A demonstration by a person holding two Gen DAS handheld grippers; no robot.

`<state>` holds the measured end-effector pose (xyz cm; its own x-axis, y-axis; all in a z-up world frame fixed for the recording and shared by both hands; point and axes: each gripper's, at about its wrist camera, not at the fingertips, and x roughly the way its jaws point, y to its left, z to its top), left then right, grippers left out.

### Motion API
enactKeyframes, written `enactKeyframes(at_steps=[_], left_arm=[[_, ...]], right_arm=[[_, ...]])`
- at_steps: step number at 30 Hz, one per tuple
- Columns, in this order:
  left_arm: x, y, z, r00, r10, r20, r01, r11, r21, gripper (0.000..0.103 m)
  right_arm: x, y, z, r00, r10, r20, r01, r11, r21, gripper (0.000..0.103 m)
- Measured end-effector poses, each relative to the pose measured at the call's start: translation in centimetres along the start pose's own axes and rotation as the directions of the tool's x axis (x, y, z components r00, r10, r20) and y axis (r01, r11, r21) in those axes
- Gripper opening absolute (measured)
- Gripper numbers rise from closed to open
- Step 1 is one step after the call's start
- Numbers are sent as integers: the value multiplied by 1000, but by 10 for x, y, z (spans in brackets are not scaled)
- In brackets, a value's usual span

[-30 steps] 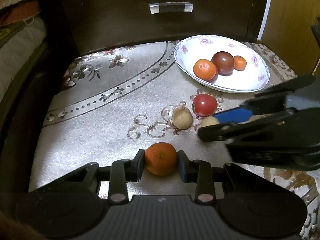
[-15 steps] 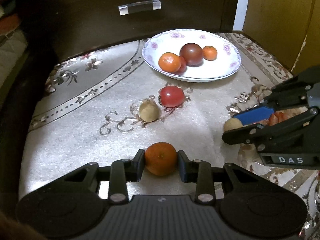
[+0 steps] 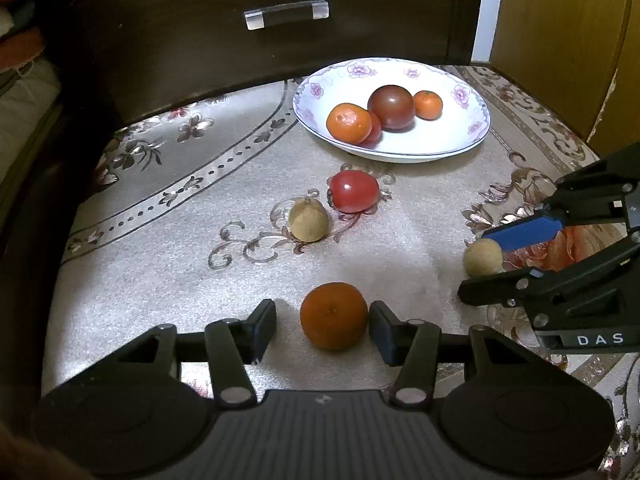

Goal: Organize fruits
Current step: 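Lift the mandarin with the left gripper while the right gripper lifts a small brown fruit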

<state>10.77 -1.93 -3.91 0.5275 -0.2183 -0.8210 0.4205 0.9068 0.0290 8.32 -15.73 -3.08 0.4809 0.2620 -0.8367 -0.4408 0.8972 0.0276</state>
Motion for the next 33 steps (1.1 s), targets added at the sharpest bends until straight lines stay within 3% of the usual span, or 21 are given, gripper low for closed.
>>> enactKeyframes(at_steps=[7, 11, 20, 33], left_arm=[[-2, 0, -2, 1000, 0, 5, 1, 1000, -14, 56], [-1, -1, 2, 1000, -26, -3, 26, 999, -41, 40], [-3, -2, 9, 999, -42, 4, 42, 998, -53, 40], [-2, -13, 54, 996, -48, 77, 52, 997, -56, 40]], right_arm=[[-3, 0, -2, 1000, 1, 0, -1, 1000, 3, 32], [-3, 1, -3, 1000, -32, -2, 32, 999, -8, 22], [-4, -3, 2, 1000, -15, -4, 15, 999, 33, 22], [-19, -26, 29, 995, -34, 93, 24, 994, 108, 22]])
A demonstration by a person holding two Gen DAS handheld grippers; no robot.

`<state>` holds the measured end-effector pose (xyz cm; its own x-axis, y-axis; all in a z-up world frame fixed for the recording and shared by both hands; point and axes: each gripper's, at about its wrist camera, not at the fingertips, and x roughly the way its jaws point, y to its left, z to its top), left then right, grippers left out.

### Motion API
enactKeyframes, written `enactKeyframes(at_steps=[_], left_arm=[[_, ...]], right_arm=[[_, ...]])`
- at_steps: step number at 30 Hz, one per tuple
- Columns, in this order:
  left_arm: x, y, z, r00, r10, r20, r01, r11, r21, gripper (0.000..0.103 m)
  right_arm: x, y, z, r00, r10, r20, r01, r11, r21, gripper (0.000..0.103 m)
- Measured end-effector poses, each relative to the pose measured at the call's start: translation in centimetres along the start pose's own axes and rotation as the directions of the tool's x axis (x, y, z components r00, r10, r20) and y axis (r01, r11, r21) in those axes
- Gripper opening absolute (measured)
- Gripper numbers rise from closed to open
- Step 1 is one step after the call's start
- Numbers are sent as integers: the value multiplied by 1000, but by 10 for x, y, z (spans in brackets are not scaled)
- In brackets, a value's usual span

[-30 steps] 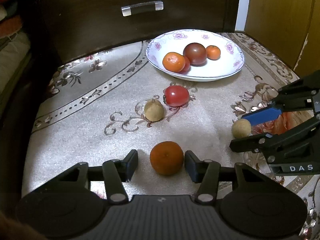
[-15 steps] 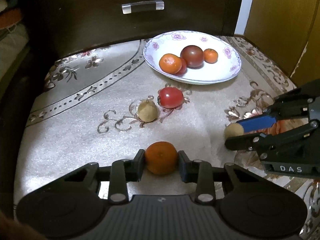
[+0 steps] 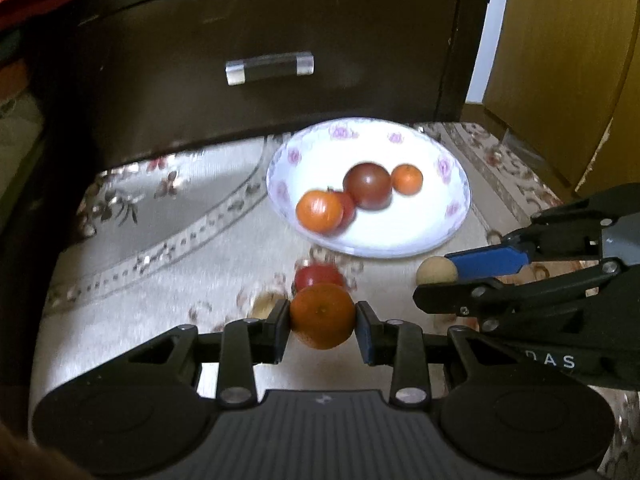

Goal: Organize fruits
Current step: 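Lift the mandarin with the left gripper while the right gripper lifts a small brown fruit, then carry the mandarin and brown fruit over the white bowl and open both grippers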

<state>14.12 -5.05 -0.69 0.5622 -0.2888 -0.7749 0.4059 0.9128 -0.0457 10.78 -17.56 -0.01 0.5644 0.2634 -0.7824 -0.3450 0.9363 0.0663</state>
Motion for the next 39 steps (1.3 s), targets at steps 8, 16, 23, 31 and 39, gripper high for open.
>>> enactKeyframes(at_steps=[8, 16, 23, 31, 39], left_arm=[[13, -8, 22, 1000, 1, 21, -1, 1000, -8, 40], [28, -9, 31, 1000, -3, 19, 3, 1000, -2, 40], [36, -12, 39, 1000, -8, 23, 7, 1000, 12, 39], [47, -13, 47, 1000, -16, 26, 16, 1000, 4, 38], [55, -17, 46, 1000, -25, 14, 25, 1000, 6, 39]], right_arm=[[-1, -24, 15, 998, -44, 47, 41, 997, 66, 22], [8, -36, 18, 997, -61, 42, 57, 994, 97, 22], [14, -46, 20, 997, -64, 39, 59, 990, 125, 22], [26, -60, 24, 997, -68, 44, 61, 988, 139, 23], [39, -72, 24, 997, -70, 27, 65, 985, 163, 26]])
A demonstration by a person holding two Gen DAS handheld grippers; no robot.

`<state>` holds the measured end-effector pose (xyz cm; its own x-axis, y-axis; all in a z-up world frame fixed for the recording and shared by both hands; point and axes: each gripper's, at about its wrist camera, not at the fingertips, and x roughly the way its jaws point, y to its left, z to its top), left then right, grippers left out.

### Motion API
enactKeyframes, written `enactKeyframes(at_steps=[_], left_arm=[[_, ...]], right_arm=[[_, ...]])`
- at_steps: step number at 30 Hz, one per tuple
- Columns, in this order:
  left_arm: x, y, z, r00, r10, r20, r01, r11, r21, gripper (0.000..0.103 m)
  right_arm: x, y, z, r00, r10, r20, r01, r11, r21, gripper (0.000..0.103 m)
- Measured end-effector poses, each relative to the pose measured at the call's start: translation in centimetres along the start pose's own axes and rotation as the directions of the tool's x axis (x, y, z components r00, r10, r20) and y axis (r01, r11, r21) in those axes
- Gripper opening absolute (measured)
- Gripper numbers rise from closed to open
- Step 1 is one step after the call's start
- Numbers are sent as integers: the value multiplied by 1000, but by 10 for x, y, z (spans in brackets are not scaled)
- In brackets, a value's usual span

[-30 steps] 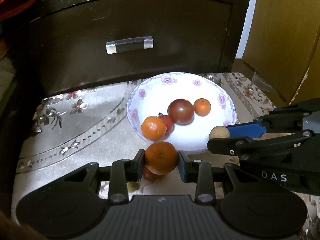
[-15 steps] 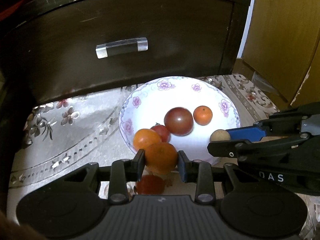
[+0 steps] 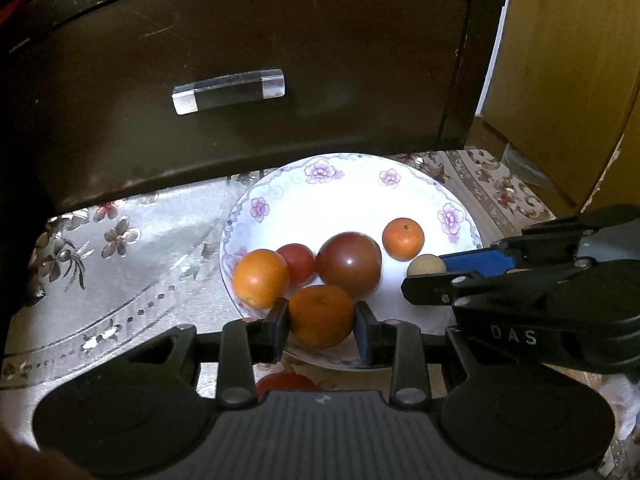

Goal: Organize fruits
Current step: 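Carry the mandarin and brown fruit over the white bowl and open both grippers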

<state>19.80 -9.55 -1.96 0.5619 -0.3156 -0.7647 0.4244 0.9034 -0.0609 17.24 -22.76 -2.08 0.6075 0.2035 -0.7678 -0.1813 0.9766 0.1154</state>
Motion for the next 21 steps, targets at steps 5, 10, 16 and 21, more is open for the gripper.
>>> enactKeyframes(at_steps=[5, 10, 16, 21], left_arm=[[-1, 0, 1, 1000, 1, 1, -1, 1000, -6, 41], [-7, 0, 3, 1000, 0, 18, 0, 1000, -11, 43], [-15, 5, 5, 999, 7, 45, -6, 1000, -29, 46], [-26, 11, 6, 998, 16, 69, -13, 999, -43, 48]], right_arm=[[-1, 0, -1, 1000, -4, 8, 4, 1000, 1, 26], [-5, 0, 1, 1000, -4, 22, 4, 1000, 14, 27], [-11, -4, 3, 999, 0, 47, -2, 999, 40, 33], [-20, -1, 6, 996, 6, 83, -10, 999, 52, 36]])
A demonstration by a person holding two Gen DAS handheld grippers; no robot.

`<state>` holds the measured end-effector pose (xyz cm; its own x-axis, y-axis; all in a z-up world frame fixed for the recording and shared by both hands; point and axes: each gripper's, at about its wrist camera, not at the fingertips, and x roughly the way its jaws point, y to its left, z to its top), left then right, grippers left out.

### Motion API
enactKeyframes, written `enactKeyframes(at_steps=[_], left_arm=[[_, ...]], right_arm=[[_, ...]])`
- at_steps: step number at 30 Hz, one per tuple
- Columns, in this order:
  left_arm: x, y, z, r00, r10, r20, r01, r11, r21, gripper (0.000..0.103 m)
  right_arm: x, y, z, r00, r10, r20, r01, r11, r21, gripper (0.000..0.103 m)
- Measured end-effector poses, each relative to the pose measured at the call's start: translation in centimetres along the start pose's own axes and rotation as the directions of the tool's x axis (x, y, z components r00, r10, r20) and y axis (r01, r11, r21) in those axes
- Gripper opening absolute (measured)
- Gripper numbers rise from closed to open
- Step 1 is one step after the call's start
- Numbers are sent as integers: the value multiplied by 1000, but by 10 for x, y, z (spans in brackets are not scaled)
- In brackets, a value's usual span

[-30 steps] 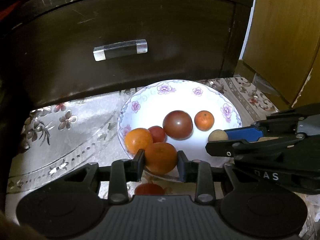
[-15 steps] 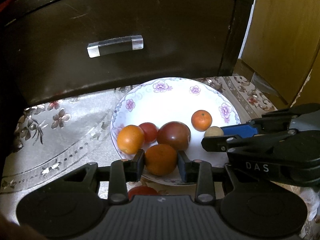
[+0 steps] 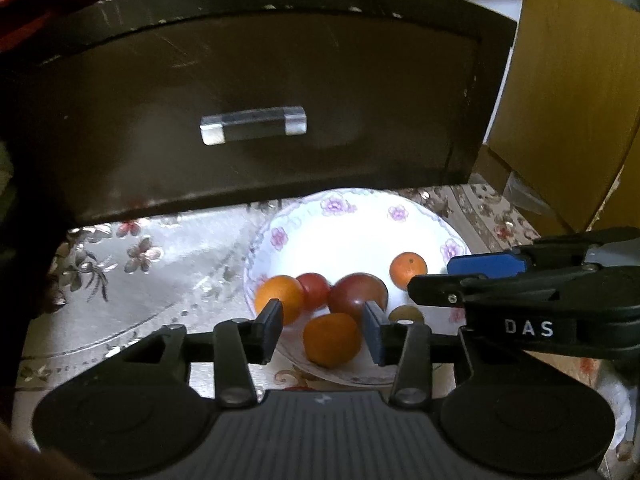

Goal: Organize fruits
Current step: 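Carry the mandarin and brown fruit over the white bowl and open both grippers, then grasp the other brown fruit with the left gripper while the right gripper grasps the red tomato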

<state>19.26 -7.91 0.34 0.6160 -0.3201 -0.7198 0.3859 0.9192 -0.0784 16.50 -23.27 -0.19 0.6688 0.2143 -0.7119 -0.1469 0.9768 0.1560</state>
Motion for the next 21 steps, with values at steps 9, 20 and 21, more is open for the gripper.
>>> enactKeyframes(at_steps=[9, 20, 21], left_arm=[[-25, 19, -11, 999, 38, 3, -38, 999, -26, 49], [-42, 51, -53, 995, 72, -75, -74, 997, -22, 50], [-43, 54, -56, 994, 73, -81, -75, 997, -27, 50]], right_arm=[[-15, 24, -6, 998, 60, 6, -60, 997, -43, 36], [-11, 63, -35, 987, 134, -89, -145, 981, -131, 36], [-9, 65, -36, 986, 139, -96, -151, 979, -135, 36]])
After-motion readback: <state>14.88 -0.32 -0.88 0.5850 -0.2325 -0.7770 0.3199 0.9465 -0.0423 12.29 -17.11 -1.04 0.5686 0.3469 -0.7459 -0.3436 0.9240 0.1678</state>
